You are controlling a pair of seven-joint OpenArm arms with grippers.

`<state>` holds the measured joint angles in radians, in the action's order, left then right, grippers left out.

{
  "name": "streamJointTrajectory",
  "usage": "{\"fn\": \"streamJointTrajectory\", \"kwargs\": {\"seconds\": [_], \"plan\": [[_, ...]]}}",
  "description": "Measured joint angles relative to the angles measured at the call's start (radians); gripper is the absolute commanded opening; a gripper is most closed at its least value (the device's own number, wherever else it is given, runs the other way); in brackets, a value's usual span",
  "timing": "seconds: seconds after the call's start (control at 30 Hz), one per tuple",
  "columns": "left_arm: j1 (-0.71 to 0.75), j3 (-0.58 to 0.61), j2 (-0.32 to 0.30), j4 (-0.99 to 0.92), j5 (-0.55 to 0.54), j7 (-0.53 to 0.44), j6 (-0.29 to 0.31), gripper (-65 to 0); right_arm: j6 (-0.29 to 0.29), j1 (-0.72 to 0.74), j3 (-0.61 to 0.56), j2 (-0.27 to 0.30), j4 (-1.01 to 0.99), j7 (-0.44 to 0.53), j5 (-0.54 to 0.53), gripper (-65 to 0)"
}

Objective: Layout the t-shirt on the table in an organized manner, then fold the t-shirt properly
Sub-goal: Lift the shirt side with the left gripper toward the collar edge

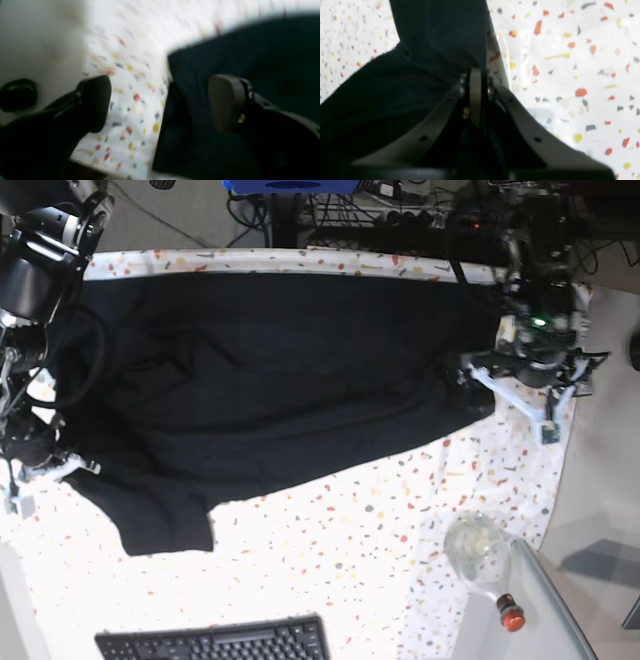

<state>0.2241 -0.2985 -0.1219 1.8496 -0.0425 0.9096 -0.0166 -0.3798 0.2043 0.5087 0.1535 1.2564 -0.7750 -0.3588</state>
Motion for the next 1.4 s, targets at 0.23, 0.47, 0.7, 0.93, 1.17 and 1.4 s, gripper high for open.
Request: {"fn": "streamJointTrajectory", "kwargs": {"seconds": [0.23,0.47,0.7,0.93,1.17,1.4], "plan": [[-0.148,-0.162,-0.096,-0.454,-0.387,-0.072,0.206,-7.6,-0.003,0.002,0.000,-0.003,0.000,-0.001,-0.003,-65.0],[-0.176,-0.065,-0.088,-0.618,-0.395,-0.228,0.212,-7.7,-0.003,0.002,0.000,-0.005,0.000,-0.001,-0.003,-65.0],[-0.278,-0.048,-0.090,-0.747,-0.404,-0.269,0.213,-7.9,-0.003,0.003,0.000,-0.005,0.000,-0.001,-0.004,-65.0],[-0.342,-0.048,-0.083,-0.830,-0.401,-0.296,0.216,-9.1,-0.003,0.002,0.000,-0.005,0.000,0.000,-0.003,-65.0],[-0.360,0.041,-0.102,-0.871,-0.394,-0.319,0.200,-48.4,-0.003,0.002,0.000,-0.005,0.000,0.003,0.000,-65.0],[-0.420,0.066,-0.082,-0.883,-0.400,-0.239,0.208,-65.0,-0.003,-0.001,-0.118,0.030,-0.002,0.004,0.000,-65.0]]}}
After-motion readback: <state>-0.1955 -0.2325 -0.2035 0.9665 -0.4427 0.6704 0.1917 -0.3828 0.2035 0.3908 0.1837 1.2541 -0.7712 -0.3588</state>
